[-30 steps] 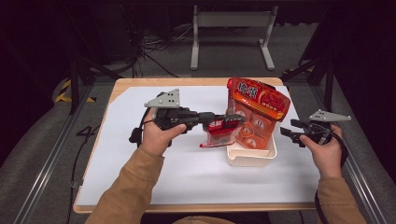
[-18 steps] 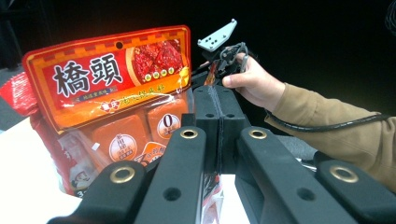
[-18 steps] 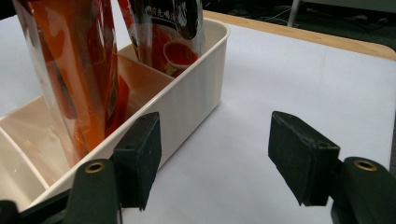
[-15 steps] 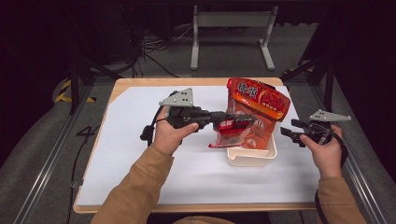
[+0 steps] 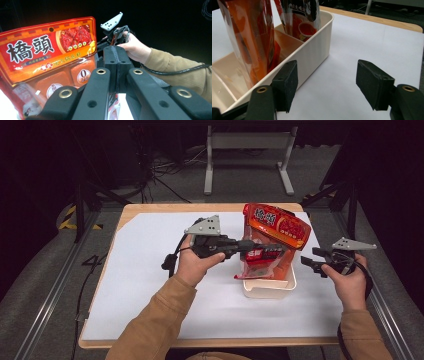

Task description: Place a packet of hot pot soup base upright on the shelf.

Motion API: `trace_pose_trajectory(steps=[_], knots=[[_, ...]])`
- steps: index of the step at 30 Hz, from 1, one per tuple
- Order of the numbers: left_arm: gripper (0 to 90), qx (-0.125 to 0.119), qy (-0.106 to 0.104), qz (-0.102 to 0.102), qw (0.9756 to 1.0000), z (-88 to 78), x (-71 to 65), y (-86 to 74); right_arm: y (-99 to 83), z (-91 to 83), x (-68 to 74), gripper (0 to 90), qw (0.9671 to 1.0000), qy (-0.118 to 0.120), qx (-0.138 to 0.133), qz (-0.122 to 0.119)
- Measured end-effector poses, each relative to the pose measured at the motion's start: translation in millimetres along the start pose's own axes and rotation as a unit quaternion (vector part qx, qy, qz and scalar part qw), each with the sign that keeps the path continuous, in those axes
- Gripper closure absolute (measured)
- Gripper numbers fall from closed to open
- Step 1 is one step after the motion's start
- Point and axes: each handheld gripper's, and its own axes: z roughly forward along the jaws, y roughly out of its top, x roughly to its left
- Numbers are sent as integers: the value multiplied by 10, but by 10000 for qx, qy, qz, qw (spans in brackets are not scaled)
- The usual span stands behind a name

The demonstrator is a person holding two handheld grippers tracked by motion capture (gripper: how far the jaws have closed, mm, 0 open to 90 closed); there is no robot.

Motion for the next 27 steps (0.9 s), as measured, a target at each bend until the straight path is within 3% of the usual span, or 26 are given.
trace_pose_trajectory(steps=[27], knots=[[900, -74, -259, 142, 9995, 387, -23, -79, 3, -10, -6, 347, 10000, 14, -27, 9]])
